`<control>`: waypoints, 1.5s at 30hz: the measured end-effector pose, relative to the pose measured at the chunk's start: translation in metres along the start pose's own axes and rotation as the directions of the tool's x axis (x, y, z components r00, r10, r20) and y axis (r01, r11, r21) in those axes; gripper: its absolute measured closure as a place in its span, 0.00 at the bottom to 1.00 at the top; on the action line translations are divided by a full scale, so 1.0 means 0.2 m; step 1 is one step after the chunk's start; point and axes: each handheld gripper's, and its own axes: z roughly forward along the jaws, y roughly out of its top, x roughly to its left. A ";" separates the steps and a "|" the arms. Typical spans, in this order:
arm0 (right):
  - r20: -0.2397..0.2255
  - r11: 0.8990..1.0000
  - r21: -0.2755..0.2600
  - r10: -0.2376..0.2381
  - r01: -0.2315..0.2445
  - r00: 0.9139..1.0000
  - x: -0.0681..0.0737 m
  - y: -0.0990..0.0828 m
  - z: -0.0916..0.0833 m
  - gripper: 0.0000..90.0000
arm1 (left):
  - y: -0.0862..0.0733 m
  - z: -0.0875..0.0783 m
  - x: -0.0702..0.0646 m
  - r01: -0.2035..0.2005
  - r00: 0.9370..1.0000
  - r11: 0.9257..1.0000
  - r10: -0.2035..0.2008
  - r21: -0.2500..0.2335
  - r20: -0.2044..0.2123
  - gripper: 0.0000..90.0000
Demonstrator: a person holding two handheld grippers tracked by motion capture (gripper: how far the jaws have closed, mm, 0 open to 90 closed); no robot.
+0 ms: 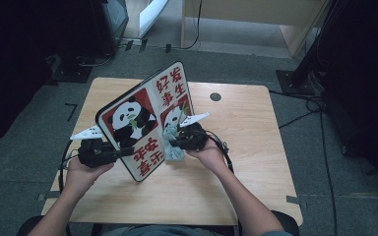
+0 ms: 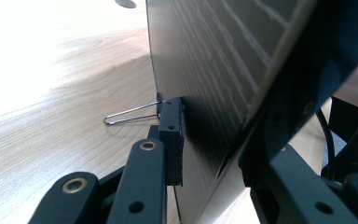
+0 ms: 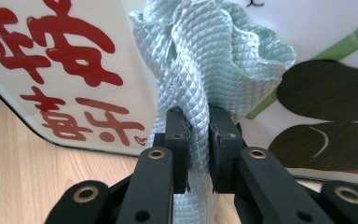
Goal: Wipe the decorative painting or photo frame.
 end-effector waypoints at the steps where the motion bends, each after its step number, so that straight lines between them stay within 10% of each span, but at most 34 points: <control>1: 0.000 1.000 -0.003 -0.001 0.001 1.000 0.00 0.00 -0.01 0.90 | 0.00 0.00 0.00 0.001 1.000 1.000 -0.001 0.000 0.001 0.81; 22: 0.010 0.988 -0.131 -0.077 0.077 0.997 0.12 0.30 -0.26 0.90 | 0.01 -0.03 -0.02 -0.035 0.999 0.999 0.035 -0.032 0.005 0.63; 31: 0.015 0.974 -0.182 -0.131 0.132 0.991 0.19 0.47 -0.37 0.90 | 0.02 -0.05 -0.03 0.055 0.998 0.998 -0.055 -0.033 -0.001 0.70; 45: -0.013 0.956 -0.231 -0.187 0.179 0.982 0.23 0.60 -0.38 0.90 | 0.02 -0.07 -0.05 0.056 0.997 0.998 -0.057 -0.018 -0.044 0.82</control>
